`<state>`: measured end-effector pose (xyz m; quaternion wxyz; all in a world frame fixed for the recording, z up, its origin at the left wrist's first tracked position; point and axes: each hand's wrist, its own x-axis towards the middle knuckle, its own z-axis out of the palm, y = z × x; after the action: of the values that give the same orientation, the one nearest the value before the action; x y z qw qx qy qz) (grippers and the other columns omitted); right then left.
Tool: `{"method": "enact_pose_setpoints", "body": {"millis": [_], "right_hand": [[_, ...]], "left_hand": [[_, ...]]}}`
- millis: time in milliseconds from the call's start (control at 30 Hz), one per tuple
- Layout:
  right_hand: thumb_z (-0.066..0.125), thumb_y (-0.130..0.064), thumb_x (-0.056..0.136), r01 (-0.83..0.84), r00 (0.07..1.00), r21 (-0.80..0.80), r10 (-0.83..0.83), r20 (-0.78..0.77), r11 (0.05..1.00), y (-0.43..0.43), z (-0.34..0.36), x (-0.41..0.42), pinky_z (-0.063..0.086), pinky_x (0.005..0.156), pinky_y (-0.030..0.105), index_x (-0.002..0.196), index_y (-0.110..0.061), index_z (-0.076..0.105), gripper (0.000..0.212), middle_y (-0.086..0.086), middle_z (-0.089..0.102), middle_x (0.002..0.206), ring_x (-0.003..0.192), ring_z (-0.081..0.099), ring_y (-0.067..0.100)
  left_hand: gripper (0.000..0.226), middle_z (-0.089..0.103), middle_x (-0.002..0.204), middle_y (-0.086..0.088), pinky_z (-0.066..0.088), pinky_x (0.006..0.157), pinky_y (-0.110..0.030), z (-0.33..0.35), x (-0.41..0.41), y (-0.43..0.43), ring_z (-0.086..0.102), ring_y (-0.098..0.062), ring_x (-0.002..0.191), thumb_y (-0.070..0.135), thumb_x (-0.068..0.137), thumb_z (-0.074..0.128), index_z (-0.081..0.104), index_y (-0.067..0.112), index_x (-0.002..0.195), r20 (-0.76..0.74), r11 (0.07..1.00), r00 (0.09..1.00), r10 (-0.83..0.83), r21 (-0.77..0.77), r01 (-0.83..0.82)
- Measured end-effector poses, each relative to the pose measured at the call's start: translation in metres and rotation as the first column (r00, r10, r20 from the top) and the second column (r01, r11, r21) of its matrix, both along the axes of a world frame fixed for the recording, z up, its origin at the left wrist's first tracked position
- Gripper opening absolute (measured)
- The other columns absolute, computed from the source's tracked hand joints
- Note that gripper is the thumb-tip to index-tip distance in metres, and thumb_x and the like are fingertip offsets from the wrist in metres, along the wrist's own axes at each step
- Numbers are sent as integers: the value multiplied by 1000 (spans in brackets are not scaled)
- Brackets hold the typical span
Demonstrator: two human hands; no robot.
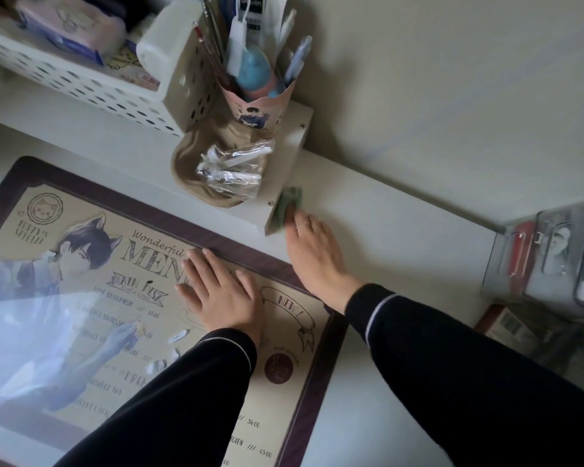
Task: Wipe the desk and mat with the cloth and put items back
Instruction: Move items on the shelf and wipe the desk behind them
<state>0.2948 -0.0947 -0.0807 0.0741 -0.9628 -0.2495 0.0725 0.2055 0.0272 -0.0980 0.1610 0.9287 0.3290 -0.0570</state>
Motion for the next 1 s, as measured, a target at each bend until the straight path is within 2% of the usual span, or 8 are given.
{"method": "enact_pose_setpoints", "body": {"millis": [133, 300, 533, 633, 733, 867, 933, 1000], "right_hand": [[40, -17, 96, 280, 958, 32, -281, 47, 959, -40, -3, 57, 42, 80, 41, 133, -15, 46, 37, 16, 54, 115, 101, 51, 34], [40, -2, 92, 457, 886, 62, -460, 56, 887, -38, -7, 81, 39, 93, 45, 143, -9, 36, 51, 20, 43, 131, 118, 42, 38], [56, -7, 82, -336, 942, 77, 334, 37, 939, -40, 2, 8, 47, 60, 35, 113, -17, 65, 34, 9, 63, 91, 76, 59, 32], [36, -34, 94, 210, 972, 91, -219, 90, 973, -80, 3, 70, 38, 78, 38, 120, -32, 56, 32, 7, 59, 106, 102, 53, 34], [44, -5, 89, 543, 826, 66, -547, 139, 837, -80, -2, 81, 33, 99, 44, 142, -8, 39, 54, 24, 46, 132, 120, 41, 41], [42, -1, 90, 49, 998, 201, -40, -52, 978, -21, 2, -7, 50, 76, 45, 123, -6, 56, 36, 19, 59, 106, 91, 57, 38], [45, -2, 84, -343, 935, 199, 354, -20, 918, -23, 4, -40, 50, 66, 37, 116, -9, 64, 37, 12, 63, 99, 80, 58, 31], [53, 3, 81, -411, 912, 167, 405, 71, 896, -47, -2, -18, 51, 67, 35, 110, -10, 68, 35, 11, 66, 99, 81, 60, 30]], "left_hand": [[70, 12, 158, -17, 0, 117, -50, -2, -1, 0, 5, -31, 146, 39, 90, 14, 16, 2, 150, -8, 1000, 1000, -5, 20, 6], [73, 9, 158, -16, -3, 117, -48, 1, 0, -1, 3, -30, 147, 41, 88, 10, 13, 4, 150, -18, 1000, 1000, -11, 28, 12], [75, 6, 159, -15, -6, 116, -47, 4, 0, -1, 1, -30, 147, 42, 87, 8, 12, 3, 151, -8, 1000, 1000, -14, 21, 14], [74, 7, 159, -16, -5, 116, -47, 3, 0, -1, 2, -30, 147, 42, 88, 9, 13, 3, 151, 0, 999, 1000, -21, 26, 21], [74, 7, 159, -15, -4, 117, -48, 2, -1, -1, 2, -29, 147, 42, 88, 8, 12, 4, 151, -4, 999, 1000, -23, 28, 23], [71, 9, 158, -16, -2, 117, -48, 1, -1, -1, 4, -30, 147, 39, 89, 13, 14, 4, 150, 8, 1000, 1000, -17, 25, 17], [69, 10, 158, -16, -3, 116, -48, -1, -1, -1, 4, -29, 147, 36, 90, 21, 15, 3, 150, 7, 1000, 1000, -7, 25, 7], [68, 9, 159, -15, -3, 117, -48, -2, -1, -1, 3, -28, 147, 35, 91, 22, 14, 4, 151, 9, 1000, 1000, -3, 26, 3]]}}
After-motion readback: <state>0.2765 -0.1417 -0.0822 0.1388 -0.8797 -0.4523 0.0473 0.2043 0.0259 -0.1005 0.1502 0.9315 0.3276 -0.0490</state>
